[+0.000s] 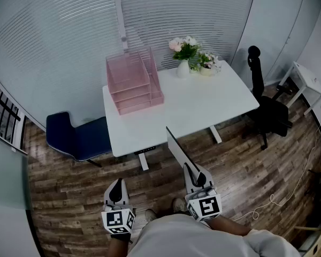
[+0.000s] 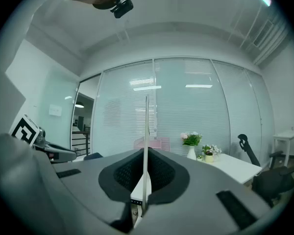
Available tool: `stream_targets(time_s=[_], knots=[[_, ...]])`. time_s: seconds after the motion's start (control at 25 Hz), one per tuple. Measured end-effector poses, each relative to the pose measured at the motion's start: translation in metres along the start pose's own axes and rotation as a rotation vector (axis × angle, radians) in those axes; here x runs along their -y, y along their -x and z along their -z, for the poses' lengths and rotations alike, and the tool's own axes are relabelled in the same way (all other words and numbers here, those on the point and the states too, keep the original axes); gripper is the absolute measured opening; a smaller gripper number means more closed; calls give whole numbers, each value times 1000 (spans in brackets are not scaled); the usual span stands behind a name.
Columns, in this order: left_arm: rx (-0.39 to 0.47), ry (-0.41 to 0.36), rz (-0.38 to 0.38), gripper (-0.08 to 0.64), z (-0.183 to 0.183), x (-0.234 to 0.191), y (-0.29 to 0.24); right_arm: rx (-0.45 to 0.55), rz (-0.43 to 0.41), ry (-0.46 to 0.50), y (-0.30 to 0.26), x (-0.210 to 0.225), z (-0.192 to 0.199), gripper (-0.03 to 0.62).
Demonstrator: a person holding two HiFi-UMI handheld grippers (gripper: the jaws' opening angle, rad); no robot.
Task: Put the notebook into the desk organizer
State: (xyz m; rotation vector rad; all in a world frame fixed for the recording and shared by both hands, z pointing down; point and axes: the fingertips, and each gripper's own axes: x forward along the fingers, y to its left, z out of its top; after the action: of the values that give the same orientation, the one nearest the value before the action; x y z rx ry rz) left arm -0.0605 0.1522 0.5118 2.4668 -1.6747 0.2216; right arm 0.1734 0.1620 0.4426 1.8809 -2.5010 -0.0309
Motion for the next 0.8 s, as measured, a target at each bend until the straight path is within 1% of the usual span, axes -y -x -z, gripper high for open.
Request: stream_targets(time_s=[0.4, 0.6, 0.8], knots=[[-15, 1, -8, 8, 9, 19, -1, -1, -11, -8, 6, 14, 8, 21], [-34, -2, -28, 8, 12, 26, -4, 38, -14, -28, 2, 27, 1, 21], [-37, 2, -63, 8, 14, 38, -9, 46, -43, -30, -4, 45, 3, 21]])
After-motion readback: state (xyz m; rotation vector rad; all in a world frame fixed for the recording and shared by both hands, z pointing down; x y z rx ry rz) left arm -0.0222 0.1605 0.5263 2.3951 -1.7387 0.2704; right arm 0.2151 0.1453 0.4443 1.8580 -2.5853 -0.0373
